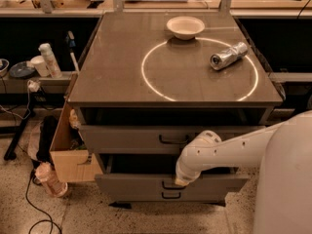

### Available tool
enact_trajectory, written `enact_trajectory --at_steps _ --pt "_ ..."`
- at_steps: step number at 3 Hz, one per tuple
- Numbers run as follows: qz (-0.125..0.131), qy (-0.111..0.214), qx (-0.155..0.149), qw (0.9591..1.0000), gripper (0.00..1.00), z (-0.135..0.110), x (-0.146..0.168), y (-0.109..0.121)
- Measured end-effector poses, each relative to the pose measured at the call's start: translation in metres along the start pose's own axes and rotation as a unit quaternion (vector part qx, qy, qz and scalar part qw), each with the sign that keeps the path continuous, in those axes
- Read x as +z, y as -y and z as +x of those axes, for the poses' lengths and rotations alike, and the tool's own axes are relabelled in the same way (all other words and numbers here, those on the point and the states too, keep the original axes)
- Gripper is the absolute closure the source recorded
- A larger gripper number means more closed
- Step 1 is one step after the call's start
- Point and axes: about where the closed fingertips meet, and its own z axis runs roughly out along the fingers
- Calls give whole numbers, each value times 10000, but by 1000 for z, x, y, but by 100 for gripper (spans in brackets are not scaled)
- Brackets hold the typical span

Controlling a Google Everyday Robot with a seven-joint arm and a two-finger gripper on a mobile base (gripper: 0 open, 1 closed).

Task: Open middle drawer

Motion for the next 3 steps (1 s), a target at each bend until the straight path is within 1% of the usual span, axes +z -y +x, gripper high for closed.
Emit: enact_trajectory --at_steps 1,2,3 --pt "-27 11 2 10000 100 1 1 -2" --pt "104 -32 121 9999 100 7 -1 -4" --pt "251 -135 317 9991 100 22 -6 -10"
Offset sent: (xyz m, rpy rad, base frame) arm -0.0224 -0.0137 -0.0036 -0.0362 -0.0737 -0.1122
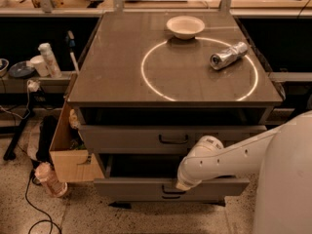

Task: Open middle drawer

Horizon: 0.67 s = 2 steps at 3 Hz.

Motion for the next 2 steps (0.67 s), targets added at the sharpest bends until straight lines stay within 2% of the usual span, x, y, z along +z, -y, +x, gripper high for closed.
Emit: enact_trajectory --at_steps 2 --pt "-12 -12 25 10000 100 3 0 -6"
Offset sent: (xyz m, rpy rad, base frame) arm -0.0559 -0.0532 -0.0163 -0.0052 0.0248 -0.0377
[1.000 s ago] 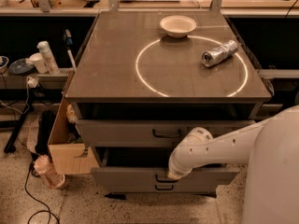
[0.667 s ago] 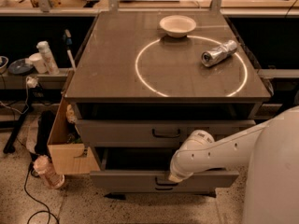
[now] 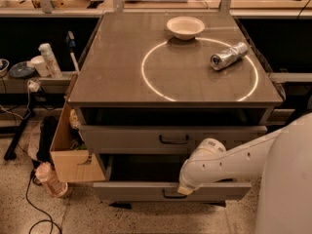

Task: Open middle drawer

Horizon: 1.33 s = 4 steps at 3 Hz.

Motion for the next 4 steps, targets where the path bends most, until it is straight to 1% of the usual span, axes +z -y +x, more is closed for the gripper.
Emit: enact_trajectory --at_steps 1,2,3,4 --pt "-71 41 24 10000 100 3 1 -10" --pt "-71 42 24 10000 100 2 0 -11" --pt "-122 45 5 9999 100 6 -1 -18" --pt "-273 124 33 9995 100 13 -1 -37"
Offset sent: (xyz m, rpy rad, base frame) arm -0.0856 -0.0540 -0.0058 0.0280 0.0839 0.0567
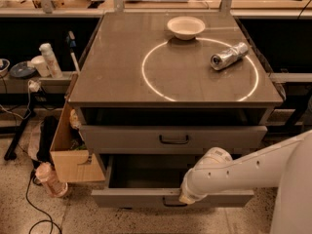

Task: Open middle drawer

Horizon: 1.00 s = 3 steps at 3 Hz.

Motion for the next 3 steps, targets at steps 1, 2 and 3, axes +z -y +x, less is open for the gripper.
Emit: enact_trajectory --at_steps 1,2,3 --pt "9 65 -76 9999 100 1 -4 0" --pt "8 90 -115 9999 100 3 -4 -1" --pt "8 90 -115 9999 82 3 -4 -1"
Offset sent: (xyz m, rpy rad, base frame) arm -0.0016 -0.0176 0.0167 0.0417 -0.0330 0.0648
